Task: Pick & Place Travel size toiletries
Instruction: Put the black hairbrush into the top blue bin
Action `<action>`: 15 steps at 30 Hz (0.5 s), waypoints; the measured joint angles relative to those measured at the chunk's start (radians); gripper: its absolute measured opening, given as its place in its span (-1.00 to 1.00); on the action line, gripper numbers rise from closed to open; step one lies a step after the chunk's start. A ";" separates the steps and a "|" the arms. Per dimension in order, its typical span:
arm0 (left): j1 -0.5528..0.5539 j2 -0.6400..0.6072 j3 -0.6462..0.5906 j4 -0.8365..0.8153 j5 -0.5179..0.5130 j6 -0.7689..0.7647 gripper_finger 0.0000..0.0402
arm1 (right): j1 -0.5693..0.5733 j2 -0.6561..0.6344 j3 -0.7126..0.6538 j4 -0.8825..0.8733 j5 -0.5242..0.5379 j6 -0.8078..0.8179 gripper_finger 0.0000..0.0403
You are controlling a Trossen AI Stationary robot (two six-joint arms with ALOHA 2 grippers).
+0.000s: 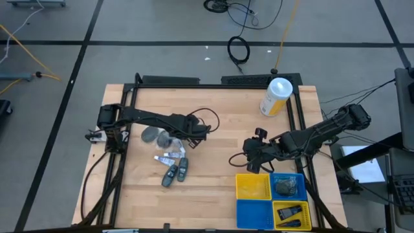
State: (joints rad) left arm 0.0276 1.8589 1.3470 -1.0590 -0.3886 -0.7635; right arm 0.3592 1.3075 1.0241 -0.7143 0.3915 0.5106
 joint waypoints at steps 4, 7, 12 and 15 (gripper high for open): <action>-0.028 0.000 0.085 -0.009 -0.010 0.066 -1.00 | 0.000 0.000 0.000 0.000 0.000 -0.003 -0.23; -0.052 0.000 0.155 0.004 -0.010 0.132 -0.99 | 0.000 0.000 0.000 0.000 0.000 -0.003 -0.23; -0.103 -0.001 0.256 0.074 0.072 0.284 -1.00 | 0.000 0.000 0.000 0.001 0.000 -0.011 -0.23; -0.134 -0.001 0.295 0.150 0.205 0.407 -1.00 | 0.000 0.000 0.000 0.022 0.003 -0.050 -0.23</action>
State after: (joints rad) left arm -0.1061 1.8584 1.6423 -0.9087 -0.1838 -0.3564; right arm 0.3595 1.3075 1.0241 -0.6925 0.3941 0.4604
